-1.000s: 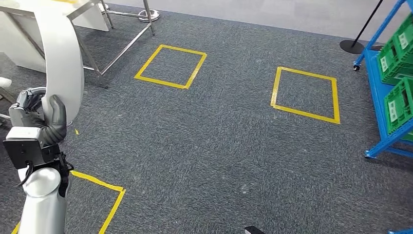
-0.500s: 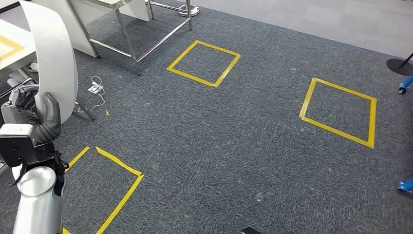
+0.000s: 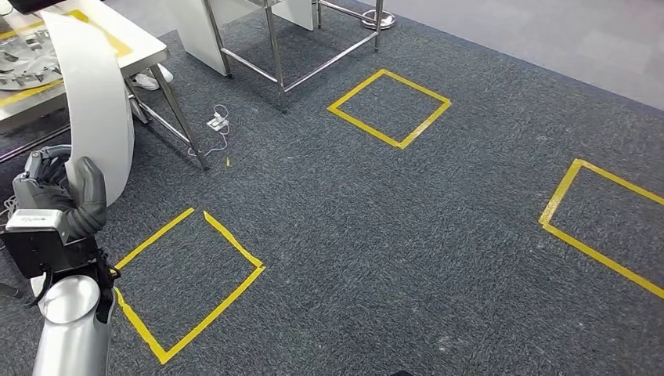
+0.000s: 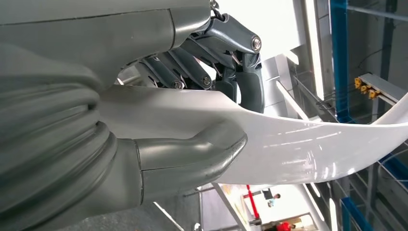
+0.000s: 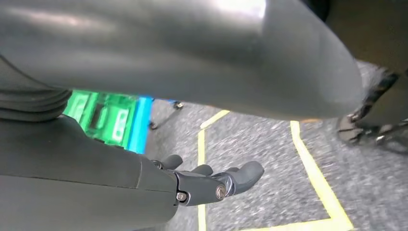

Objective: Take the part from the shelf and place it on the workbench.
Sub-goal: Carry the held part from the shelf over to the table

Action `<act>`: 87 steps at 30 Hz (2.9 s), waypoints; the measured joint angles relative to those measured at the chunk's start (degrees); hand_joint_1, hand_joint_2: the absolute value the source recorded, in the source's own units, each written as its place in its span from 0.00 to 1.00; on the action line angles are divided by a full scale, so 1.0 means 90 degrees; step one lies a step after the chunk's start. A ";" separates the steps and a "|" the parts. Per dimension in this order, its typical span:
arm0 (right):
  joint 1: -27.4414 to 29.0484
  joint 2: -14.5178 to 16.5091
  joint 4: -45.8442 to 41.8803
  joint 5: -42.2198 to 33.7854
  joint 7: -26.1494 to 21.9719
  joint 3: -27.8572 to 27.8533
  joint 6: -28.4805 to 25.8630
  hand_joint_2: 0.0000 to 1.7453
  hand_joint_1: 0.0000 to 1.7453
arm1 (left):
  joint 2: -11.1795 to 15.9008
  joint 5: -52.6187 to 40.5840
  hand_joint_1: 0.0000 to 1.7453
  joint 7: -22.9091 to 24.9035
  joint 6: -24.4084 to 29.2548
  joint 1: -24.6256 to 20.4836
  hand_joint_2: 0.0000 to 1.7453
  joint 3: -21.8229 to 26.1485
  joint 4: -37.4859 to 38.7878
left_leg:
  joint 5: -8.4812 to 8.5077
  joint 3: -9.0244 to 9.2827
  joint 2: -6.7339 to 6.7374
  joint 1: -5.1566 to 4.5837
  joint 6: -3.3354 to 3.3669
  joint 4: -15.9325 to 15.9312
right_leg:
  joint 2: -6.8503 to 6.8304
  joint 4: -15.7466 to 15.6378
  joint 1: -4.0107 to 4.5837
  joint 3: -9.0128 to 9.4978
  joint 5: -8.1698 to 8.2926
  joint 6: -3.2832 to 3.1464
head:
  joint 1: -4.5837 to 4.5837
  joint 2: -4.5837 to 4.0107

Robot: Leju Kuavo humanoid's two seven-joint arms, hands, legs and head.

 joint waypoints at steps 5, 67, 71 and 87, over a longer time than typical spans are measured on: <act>0.0024 -0.0006 0.0001 0.0002 0.0041 0.0021 -0.0007 0.00 0.00 | 0.0011 -0.0016 1.00 -0.0002 0.0015 0.0034 1.00 -0.0010 -0.0030 | -0.0761 -0.0642 0.0783 -0.0022 -0.0099 0.1393 | -0.0404 -0.0055 0.0020 0.0017 0.0038 -0.0158 | -0.0052 0.0000; 0.0030 -0.0095 -0.0001 0.0148 0.0042 0.0019 -0.0310 0.00 0.00 | 0.0033 0.0667 1.00 -0.0162 0.0098 0.0144 1.00 -0.0116 0.0019 | -0.0728 -0.0744 0.0829 -0.0021 -0.0073 0.1642 | -0.0308 -0.0097 0.0041 0.0426 -0.0338 -0.0187 | -0.0003 0.0000; 0.0050 -0.0084 0.0001 0.0146 0.0061 0.0019 -0.0276 0.00 0.00 | 0.0075 0.0665 1.00 -0.0154 0.0093 0.0187 1.00 -0.0116 0.0032 | 0.0210 -0.0770 0.0839 -0.0039 0.0017 0.0906 | -0.0287 -0.0112 0.0038 0.0806 -0.0661 -0.0139 | 0.0001 0.0000; 0.0116 -0.0021 0.0023 0.0103 -0.0076 -0.0007 -0.0219 0.00 0.00 | 0.0129 0.0667 1.00 -0.0167 0.0019 0.0276 1.00 -0.0120 0.0052 | -0.0581 0.0787 0.0746 -0.0002 0.0247 -0.0104 | -0.0298 0.0516 0.0026 -0.0679 -0.0230 0.0197 | 0.0048 0.0000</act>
